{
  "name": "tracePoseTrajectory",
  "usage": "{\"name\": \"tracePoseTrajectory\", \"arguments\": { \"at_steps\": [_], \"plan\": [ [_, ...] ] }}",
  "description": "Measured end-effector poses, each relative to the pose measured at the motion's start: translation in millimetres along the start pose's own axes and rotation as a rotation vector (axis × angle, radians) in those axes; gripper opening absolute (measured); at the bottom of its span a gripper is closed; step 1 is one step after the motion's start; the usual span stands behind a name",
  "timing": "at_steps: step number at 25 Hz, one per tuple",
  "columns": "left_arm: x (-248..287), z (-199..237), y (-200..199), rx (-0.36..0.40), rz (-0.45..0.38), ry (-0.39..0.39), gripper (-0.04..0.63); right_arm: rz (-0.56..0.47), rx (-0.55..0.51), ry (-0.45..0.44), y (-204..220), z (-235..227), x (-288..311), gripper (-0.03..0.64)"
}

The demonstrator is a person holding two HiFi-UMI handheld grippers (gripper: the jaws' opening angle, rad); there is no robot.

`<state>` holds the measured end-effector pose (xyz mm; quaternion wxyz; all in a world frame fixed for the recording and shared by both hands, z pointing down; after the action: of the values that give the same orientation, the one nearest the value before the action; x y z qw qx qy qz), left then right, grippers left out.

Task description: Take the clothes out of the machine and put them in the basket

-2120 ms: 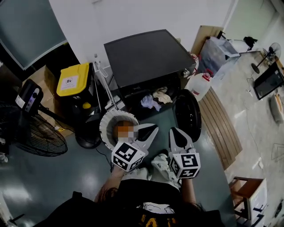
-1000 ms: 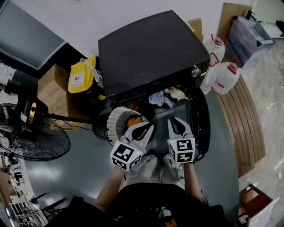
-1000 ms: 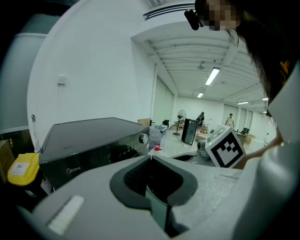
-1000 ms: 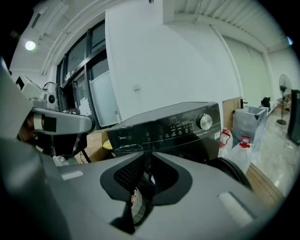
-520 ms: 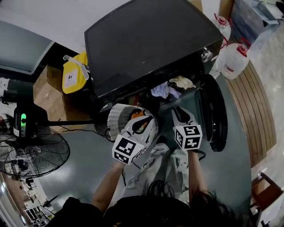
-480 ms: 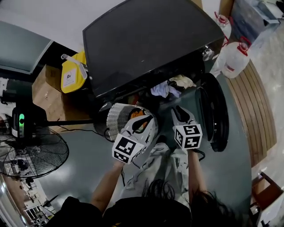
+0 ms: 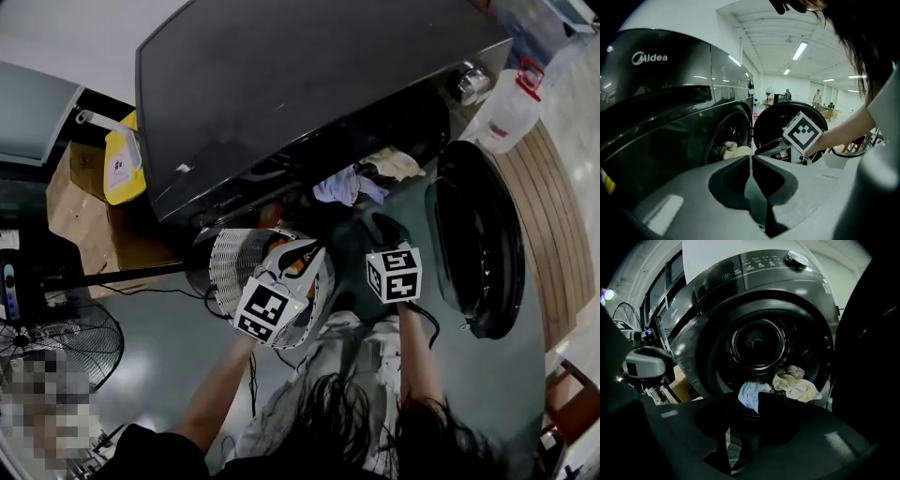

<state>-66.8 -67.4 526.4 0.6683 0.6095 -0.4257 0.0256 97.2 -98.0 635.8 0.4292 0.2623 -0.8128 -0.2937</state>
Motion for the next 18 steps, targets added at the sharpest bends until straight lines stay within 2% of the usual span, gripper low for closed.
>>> {"name": "tracePoseTrajectory", "arguments": {
  "at_steps": [7, 11, 14, 18],
  "plan": [
    [21.4, 15.4, 50.8, 0.003, 0.045, -0.007, 0.021, 0.015, -0.025, -0.027, 27.5, -22.6, 84.1, 0.207],
    [30.2, 20.3, 68.7, -0.001, 0.062, 0.002, 0.023, 0.042, -0.029, -0.049, 34.9, -32.6, 128.6, 0.283],
    [35.2, 24.6, 81.1, -0.002, 0.076, 0.007, 0.023, 0.076, -0.070, -0.055, 38.2, -34.9, 155.6, 0.332],
    [37.0, 34.2, 88.0, 0.007, 0.084, -0.003, 0.023, 0.111, -0.094, -0.060, 42.8, -38.3, 184.7, 0.369]
  ]
}}
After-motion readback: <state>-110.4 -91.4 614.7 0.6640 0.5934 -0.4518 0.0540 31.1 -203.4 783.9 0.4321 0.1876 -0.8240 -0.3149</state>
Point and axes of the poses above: the fingertips, and each gripper's own axes: x forward along the fingers, z to its left, y out of its underside, the point moved 8 cm from there along -x, backward along the fingers, and after that the axes turned 8 degrees about x, right-handed, at the moved point
